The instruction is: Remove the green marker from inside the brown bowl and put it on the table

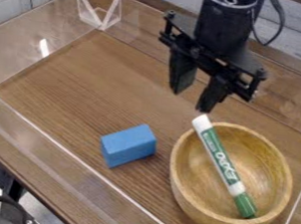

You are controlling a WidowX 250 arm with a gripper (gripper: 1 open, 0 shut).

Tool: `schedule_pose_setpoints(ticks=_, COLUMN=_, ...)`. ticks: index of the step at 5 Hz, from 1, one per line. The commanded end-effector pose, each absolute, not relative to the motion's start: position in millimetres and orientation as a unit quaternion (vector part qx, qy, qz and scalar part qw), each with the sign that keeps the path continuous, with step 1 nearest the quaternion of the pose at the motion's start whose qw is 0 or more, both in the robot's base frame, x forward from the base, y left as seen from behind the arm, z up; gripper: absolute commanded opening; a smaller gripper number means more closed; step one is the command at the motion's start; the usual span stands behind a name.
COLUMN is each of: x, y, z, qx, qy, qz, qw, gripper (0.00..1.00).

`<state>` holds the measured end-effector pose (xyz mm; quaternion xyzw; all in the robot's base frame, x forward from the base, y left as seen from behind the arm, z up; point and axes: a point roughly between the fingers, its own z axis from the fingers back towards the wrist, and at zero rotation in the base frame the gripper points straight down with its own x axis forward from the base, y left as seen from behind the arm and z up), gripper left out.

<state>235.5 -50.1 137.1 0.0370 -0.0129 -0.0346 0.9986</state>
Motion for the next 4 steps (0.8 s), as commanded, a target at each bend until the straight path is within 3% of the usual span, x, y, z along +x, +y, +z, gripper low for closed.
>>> schedule_pose_setpoints(ticks=1, x=237.2, y=-51.5, z=150.3, qx=0.035, qy=-0.041, qz=-0.03, qw=0.998, gripper=1.0)
schedule_pose_setpoints(ticks=4, x=232.8, y=-63.6, z=138.2, qx=0.029, qy=-0.034, qz=-0.021, qw=0.999, gripper=1.0)
